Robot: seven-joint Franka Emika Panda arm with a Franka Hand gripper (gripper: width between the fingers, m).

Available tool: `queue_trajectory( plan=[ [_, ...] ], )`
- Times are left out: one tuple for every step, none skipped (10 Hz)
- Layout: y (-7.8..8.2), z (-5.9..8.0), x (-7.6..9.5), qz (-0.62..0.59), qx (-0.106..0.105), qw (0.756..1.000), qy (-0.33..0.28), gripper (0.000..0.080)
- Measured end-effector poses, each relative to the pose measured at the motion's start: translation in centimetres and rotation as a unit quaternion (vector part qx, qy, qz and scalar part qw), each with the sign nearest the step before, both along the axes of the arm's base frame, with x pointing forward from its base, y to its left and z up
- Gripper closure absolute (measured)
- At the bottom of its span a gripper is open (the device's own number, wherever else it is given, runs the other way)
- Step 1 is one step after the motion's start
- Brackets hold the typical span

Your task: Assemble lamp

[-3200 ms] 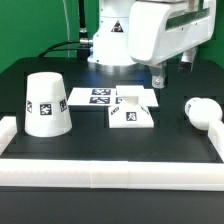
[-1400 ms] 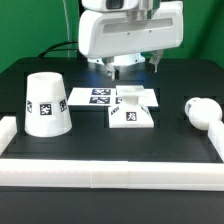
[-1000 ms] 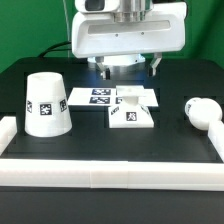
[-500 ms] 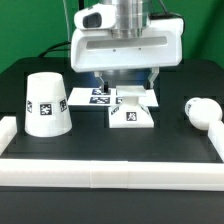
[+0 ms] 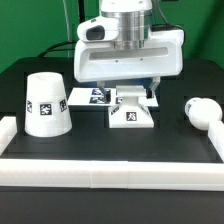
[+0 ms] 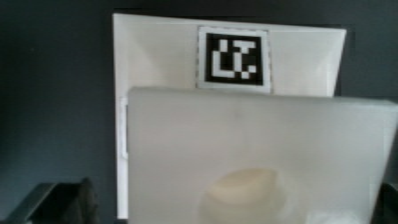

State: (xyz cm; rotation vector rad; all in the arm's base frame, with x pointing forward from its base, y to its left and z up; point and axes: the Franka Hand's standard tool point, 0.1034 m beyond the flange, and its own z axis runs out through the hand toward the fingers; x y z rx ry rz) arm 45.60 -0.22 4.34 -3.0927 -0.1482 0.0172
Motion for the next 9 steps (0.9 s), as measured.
queue_trajectory(
  plan=[
    [0.02,0.04,0.03,0.000,0.000,1.000,-0.001,0.0208],
    [0.02,0.04,0.05,0.000,0.000,1.000,-0.001,0.0265],
    [0.03,0.04,0.05,0.000,0.000,1.000,-0.001,0.0265],
    [0.03,0.04,0.05,0.000,0.000,1.000,-0.001,0.0265],
    [0.03,0.04,0.05,0.000,0.000,1.000,-0.001,0.0265],
    [0.03,0.04,0.05,0.000,0.000,1.000,-0.001,0.0265],
    [0.03,0.04,0.05,0.000,0.000,1.000,-0.001,0.0265],
    [0.03,0.04,0.06,0.000,0.000,1.000,-0.001,0.0265],
    [0.11,0.07,0.20,0.001,0.000,1.000,-0.001,0.0265]
  ],
)
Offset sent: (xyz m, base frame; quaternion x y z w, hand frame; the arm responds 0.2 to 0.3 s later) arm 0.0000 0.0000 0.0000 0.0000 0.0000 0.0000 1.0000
